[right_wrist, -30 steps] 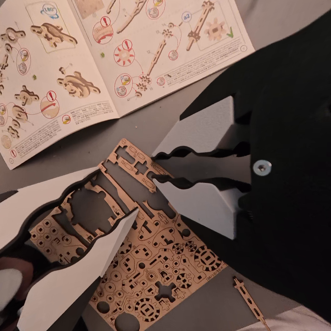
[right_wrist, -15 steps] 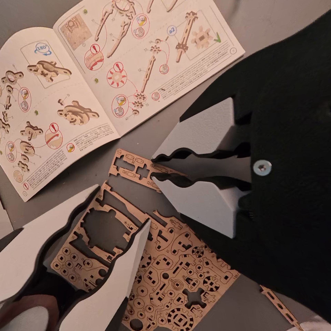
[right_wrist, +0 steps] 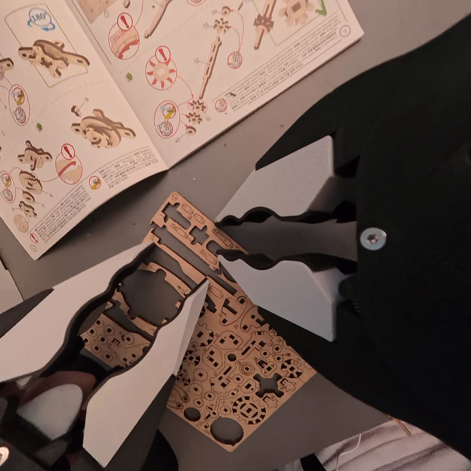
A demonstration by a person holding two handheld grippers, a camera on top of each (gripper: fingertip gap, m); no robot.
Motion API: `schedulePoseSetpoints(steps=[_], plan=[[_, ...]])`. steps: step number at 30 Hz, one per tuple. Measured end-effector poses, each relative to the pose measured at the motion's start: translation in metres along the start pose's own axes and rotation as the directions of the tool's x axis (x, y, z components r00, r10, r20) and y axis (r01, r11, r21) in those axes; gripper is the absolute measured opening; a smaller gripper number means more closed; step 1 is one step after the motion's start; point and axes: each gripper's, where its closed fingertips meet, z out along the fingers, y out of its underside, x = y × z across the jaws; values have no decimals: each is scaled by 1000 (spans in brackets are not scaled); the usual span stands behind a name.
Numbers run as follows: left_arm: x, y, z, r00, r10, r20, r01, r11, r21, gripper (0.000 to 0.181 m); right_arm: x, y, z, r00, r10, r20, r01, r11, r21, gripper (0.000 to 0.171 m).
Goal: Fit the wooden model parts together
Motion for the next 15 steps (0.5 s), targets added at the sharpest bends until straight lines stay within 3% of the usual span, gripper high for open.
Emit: schedulePoseSetpoints(steps=[15], plan=[[0,0,-1,999,27,-21,-26,999,21,45,0,3,-2,997,-71,20,72,997,-15,11]])
